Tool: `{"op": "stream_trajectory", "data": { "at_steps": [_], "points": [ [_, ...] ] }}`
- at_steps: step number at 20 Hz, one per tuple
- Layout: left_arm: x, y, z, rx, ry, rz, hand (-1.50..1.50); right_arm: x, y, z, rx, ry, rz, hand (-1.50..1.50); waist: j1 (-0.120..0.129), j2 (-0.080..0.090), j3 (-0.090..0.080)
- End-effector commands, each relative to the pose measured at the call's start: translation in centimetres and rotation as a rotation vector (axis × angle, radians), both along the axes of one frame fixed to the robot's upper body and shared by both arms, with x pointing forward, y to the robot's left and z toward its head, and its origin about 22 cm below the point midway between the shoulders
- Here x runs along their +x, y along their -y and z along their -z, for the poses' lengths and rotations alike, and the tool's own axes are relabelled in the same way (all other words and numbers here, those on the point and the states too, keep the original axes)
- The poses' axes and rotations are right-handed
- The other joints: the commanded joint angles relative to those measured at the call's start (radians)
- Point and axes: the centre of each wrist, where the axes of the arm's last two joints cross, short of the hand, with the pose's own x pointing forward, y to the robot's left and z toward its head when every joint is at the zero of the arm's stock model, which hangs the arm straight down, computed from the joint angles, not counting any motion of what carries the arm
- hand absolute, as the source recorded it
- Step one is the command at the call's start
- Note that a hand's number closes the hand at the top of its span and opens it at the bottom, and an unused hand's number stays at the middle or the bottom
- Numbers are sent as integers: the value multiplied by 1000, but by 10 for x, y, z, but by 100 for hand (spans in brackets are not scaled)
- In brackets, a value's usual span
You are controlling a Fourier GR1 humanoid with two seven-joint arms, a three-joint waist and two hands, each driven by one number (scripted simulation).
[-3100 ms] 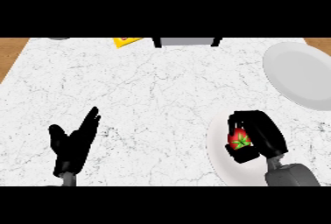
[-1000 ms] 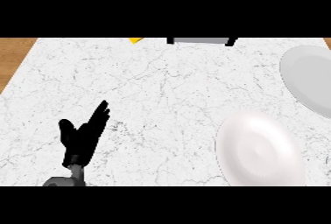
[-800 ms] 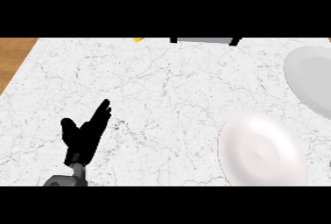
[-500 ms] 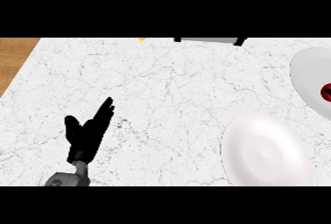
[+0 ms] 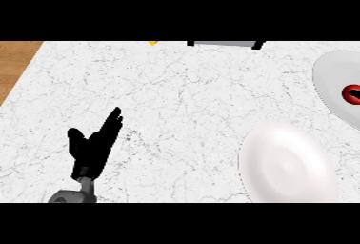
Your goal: Pick the tomato from the plate and place it in the plate
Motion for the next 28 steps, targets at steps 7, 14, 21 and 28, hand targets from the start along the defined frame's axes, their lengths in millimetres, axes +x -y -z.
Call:
{"op": "stream_trajectory", "data": {
  "at_steps": [7,14,21,28],
  "points": [
    [-3,-16,11,15,-69,-39,0,-38,43,-7,227,104,-51,-150,-34,-4,-7],
    [-8,-2,8,4,-80,-35,0,-85,71,10,288,63,-228,-150,-45,-10,-5],
    [-13,-3,13,16,-86,-54,0,-117,93,5,214,-18,-271,-150,-45,-14,-6],
    [-7,0,13,3,-101,-67,0,-149,105,12,171,-69,-301,-150,-64,-20,-8]
  ]
}}
